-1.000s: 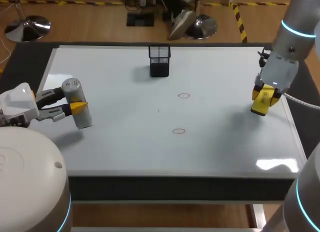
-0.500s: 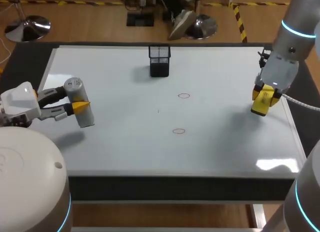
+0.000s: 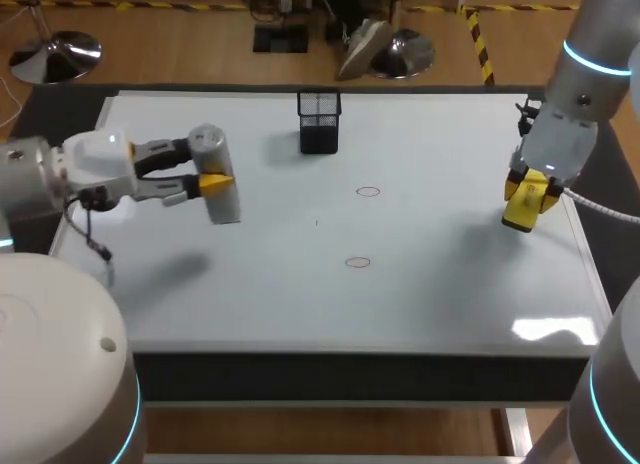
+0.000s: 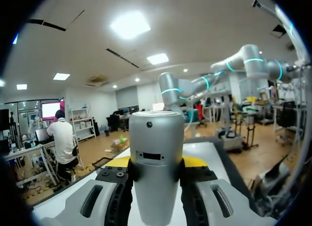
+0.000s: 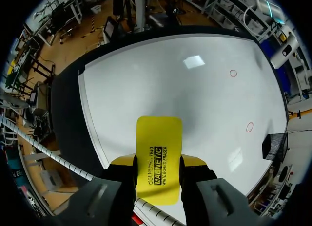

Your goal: Pick up the inspection probe, press it on each red-marked spot on the whiteboard one by one, put down the probe, pick up the eraser, and wipe off all the red marks.

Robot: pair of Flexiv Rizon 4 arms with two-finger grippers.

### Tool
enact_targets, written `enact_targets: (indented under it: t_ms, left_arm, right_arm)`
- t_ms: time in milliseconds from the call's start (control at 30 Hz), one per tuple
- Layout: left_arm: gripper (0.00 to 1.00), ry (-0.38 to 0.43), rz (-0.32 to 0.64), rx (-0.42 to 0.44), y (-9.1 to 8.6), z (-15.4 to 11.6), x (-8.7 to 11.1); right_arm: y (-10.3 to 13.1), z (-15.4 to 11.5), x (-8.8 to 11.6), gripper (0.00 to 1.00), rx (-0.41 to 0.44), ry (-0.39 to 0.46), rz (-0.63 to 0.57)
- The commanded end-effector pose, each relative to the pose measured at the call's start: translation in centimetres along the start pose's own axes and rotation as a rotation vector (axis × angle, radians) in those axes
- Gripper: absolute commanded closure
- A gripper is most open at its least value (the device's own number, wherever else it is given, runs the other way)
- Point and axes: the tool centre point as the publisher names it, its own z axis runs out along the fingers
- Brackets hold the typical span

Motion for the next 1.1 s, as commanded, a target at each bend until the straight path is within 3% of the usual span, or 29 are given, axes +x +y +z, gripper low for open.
enact_targets:
  t_ms: [33,367,667,1100]
  left_arm:
    - [1.0,0.057,-0.006,0.002,0.1,5.4,-1.2]
    - [1.0,0.118,0.015,0.026,-0.2,13.3,-0.9]
    - [1.0,0.146,0.02,0.025,1.1,19.2,-0.9]
    - [1.0,0.197,0.015,0.033,3.7,24.1,-1.6]
  right_arm:
    - [-0.1,0.0,0.0,1.0,0.001,0.002,-0.002]
    - [-0.1,0.0,0.0,1.0,0.001,0.002,-0.002]
    - [-0.1,0.0,0.0,1.0,0.001,0.002,-0.002]
    - [-0.1,0.0,0.0,1.0,0.001,0.002,-0.002]
